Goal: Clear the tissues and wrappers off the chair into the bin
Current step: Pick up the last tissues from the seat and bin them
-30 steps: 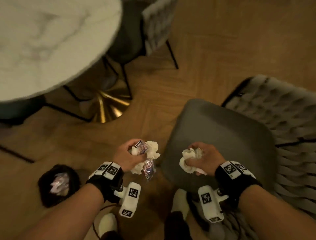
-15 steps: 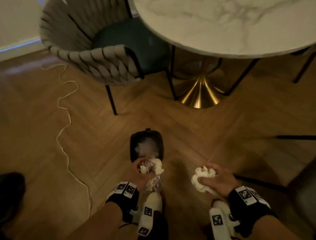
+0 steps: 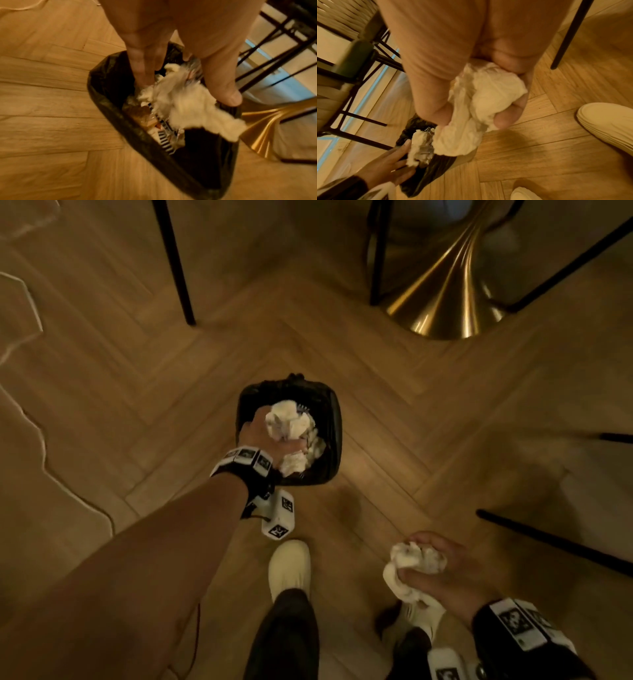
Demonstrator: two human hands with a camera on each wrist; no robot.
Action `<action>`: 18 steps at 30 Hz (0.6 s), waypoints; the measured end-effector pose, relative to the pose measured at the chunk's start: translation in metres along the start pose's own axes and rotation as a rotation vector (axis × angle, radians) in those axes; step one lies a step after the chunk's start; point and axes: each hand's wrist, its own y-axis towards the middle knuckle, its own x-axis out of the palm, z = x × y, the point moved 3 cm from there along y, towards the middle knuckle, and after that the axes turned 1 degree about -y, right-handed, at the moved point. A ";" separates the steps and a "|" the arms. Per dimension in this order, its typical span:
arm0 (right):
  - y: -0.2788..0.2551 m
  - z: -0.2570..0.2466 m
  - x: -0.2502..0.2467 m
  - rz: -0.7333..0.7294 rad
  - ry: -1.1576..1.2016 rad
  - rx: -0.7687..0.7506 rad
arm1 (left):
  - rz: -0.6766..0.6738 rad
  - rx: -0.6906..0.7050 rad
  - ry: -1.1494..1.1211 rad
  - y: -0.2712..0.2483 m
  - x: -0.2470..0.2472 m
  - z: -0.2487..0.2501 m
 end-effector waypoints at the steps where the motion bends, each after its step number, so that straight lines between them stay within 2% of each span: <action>1: 0.001 -0.001 0.002 0.016 0.008 0.008 | -0.033 -0.011 0.026 -0.001 0.002 -0.004; 3: -0.001 -0.014 0.002 0.052 0.017 -0.004 | -0.022 -0.007 -0.013 -0.013 0.001 -0.016; 6: -0.004 -0.061 0.003 0.070 0.028 -0.079 | 0.052 0.015 -0.167 -0.045 -0.016 -0.034; 8: 0.003 -0.101 0.008 0.104 0.026 -0.159 | 0.010 0.012 -0.125 -0.072 -0.027 -0.050; 10: 0.021 -0.141 0.019 0.152 -0.031 -0.252 | -0.033 0.024 -0.069 -0.095 -0.032 -0.070; 14: 0.077 -0.198 0.067 0.211 -0.183 -0.465 | -0.035 0.006 -0.086 -0.119 -0.037 -0.124; 18: 0.128 -0.208 0.116 0.134 -0.411 -0.419 | -0.005 -0.105 -0.135 -0.132 -0.030 -0.174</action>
